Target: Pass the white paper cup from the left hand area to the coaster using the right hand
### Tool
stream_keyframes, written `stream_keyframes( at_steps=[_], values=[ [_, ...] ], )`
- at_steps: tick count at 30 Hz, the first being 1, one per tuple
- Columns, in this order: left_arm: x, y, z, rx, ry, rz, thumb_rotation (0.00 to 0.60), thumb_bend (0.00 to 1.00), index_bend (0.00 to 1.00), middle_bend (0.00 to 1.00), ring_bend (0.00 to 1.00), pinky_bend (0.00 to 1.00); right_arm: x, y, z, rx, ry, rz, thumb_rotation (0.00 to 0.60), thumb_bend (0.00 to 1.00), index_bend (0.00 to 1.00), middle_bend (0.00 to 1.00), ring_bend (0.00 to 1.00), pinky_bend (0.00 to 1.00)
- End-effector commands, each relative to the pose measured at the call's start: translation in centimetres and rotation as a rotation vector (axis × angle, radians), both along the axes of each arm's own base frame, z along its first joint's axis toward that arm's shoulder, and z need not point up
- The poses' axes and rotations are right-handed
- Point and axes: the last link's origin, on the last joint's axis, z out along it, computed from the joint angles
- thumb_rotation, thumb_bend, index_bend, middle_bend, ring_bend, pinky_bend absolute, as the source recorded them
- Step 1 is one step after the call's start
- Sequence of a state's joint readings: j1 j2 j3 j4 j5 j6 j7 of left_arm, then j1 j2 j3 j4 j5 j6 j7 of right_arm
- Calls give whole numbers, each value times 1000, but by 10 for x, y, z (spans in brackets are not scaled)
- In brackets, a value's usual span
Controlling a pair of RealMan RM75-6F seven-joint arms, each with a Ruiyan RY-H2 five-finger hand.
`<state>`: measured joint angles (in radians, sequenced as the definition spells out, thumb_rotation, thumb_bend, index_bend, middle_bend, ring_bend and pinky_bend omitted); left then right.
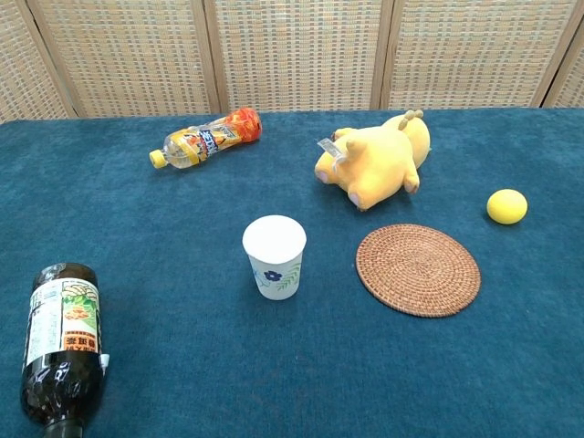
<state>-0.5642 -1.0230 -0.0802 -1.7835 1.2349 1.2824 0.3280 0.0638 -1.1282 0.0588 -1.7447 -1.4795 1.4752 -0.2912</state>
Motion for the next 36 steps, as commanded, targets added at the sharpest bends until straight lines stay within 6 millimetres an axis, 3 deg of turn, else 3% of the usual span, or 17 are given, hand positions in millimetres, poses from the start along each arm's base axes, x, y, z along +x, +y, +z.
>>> stream_keyframes(
  at_steps=[1,7,14,21,30,36],
  values=[
    [-46,-39,7,67,-85,173,600,0,0,0,0,0,3,-3,-4,21,8,10,600,0,0,0,0,0],
    [-69,-73,3,96,-120,267,600,0,0,0,0,0,26,-30,-11,181,32,110,600,0,0,0,0,0],
    [-68,-77,-10,104,-113,279,600,0,0,0,0,0,84,-83,-33,429,11,268,600,0,0,0,0,0],
    [-65,-77,-11,77,-112,254,600,0,0,0,0,0,160,-133,-85,619,-22,456,600,0,4,0,0,0],
    [-67,-76,-7,67,-131,264,600,0,0,0,0,0,223,-154,-140,746,-38,582,600,0,15,0,0,0],
    [-66,-75,-9,50,-136,259,600,0,0,0,0,0,249,-163,-180,791,15,629,600,0,16,0,0,0]
  ],
)
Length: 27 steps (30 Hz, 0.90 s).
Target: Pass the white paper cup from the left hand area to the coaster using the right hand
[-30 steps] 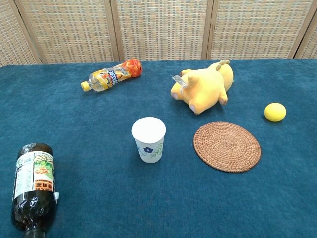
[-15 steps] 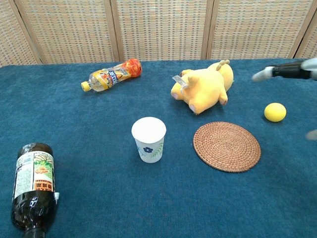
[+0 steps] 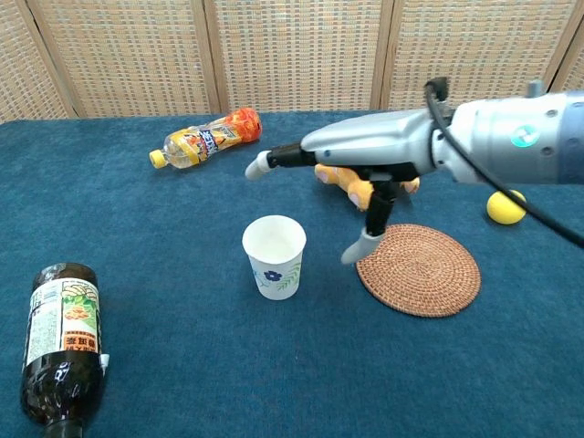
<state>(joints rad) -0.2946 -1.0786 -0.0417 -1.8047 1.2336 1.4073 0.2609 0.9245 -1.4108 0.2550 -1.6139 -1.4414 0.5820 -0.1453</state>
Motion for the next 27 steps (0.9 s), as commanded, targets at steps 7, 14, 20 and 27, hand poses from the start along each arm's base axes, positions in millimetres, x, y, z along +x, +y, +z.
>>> stream_keyframes(
  at_steps=[7,14,20,27],
  values=[
    [0,1,-1,-9,-7,-1,600,0,0,0,0,0,23,-8,-52,34,106,62,600,0,59,14,0,0],
    [0,1,-1,-19,-14,1,600,0,0,0,0,0,20,-12,-68,-8,141,68,600,35,265,233,147,96],
    [0,2,0,-20,-18,0,600,0,0,0,0,0,18,-11,-67,-46,83,58,600,214,447,433,380,508],
    [1,1,-1,-28,-18,-4,600,0,0,0,0,0,16,-10,-51,-55,41,57,600,257,464,461,411,544]
  ],
)
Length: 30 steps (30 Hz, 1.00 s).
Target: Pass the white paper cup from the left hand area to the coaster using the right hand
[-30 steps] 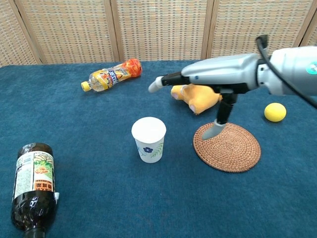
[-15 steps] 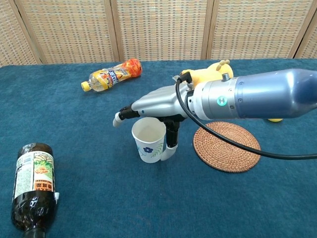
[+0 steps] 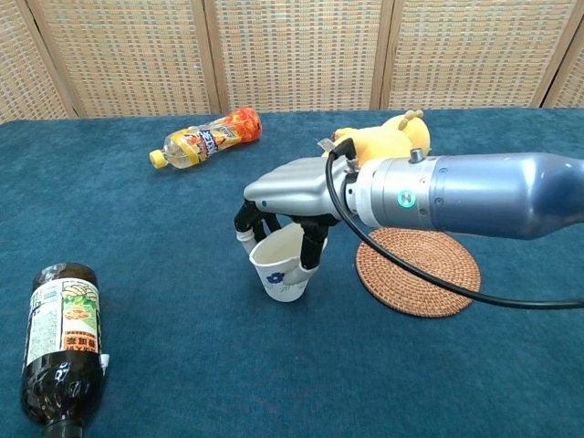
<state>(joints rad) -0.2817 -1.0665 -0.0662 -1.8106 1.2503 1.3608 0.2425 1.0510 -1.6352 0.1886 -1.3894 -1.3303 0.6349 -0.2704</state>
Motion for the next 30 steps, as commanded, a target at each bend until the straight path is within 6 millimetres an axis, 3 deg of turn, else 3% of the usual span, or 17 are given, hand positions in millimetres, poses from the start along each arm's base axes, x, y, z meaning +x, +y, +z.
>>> stream_keyframes(
  at_steps=[1,7,14,23,30],
  values=[
    [0,0,0,-3,1,-1,600,0,0,0,0,0,-2,1,15,-13,-23,9,600,258,467,462,412,544],
    [4,-3,-3,-18,4,-13,600,0,0,0,0,0,-26,2,59,-63,-1,-6,600,257,475,462,412,544],
    [7,-6,-7,-36,7,-24,600,0,0,0,0,0,-81,5,102,-117,68,-133,600,256,470,461,411,544],
    [10,-6,-8,-45,6,-25,600,0,0,0,0,0,-111,7,99,-120,79,-215,600,256,458,462,411,544],
    [8,-5,-7,-46,7,-15,600,0,0,0,0,0,-117,3,90,-130,66,-225,600,256,460,462,412,544]
  ],
)
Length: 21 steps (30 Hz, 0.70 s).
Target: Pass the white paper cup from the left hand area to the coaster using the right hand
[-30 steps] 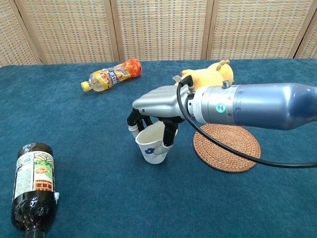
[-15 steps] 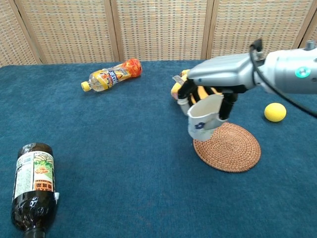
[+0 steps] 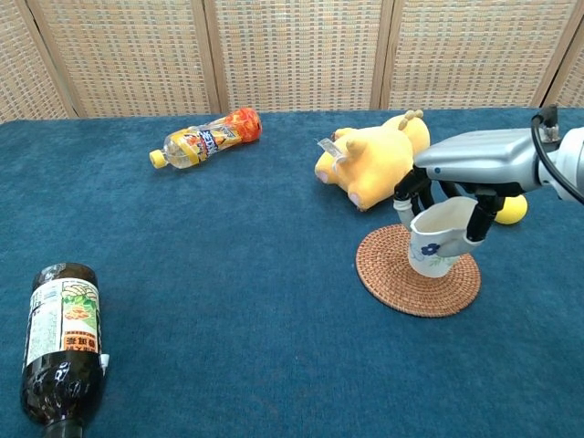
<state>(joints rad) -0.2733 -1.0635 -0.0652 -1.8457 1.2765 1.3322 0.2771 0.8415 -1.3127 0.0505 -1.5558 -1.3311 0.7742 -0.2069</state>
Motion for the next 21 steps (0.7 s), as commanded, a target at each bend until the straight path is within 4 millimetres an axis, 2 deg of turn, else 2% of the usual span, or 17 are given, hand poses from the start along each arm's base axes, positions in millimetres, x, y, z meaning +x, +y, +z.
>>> stream_keyframes(
  at_steps=[1,3,5,7,9,10,13,18,21],
  values=[
    [0,1,0,0,1,1,600,0,0,0,0,0,0,-2,-3,-7,-15,-5,600,254,458,461,411,544],
    [0,1,0,-2,1,3,600,0,0,0,0,0,0,-4,-4,-10,-17,-5,600,248,446,443,403,544],
    [-1,1,-1,-4,1,3,600,0,0,0,0,0,-1,-6,-5,-13,-11,-2,600,217,385,388,361,523],
    [0,1,-1,-7,0,4,600,0,0,0,0,0,-2,-7,-6,-16,-2,4,600,91,222,264,252,378],
    [-1,1,-1,-8,0,5,600,0,0,0,0,0,-3,-7,-6,-17,9,12,600,9,101,152,163,265],
    [-1,1,-1,-8,0,5,600,0,0,0,0,0,-2,-6,-5,-15,4,11,600,0,65,106,125,236],
    [-1,2,-1,-8,1,6,600,0,0,0,0,0,3,-3,-2,-13,-33,10,600,0,34,53,64,181],
    [-1,2,-2,-10,1,6,600,0,0,0,0,0,11,0,9,-35,-44,43,600,0,19,24,23,116],
    [-1,2,-1,-6,0,7,600,0,0,0,0,0,15,7,23,-54,-58,52,600,0,17,4,3,65]
  ],
)
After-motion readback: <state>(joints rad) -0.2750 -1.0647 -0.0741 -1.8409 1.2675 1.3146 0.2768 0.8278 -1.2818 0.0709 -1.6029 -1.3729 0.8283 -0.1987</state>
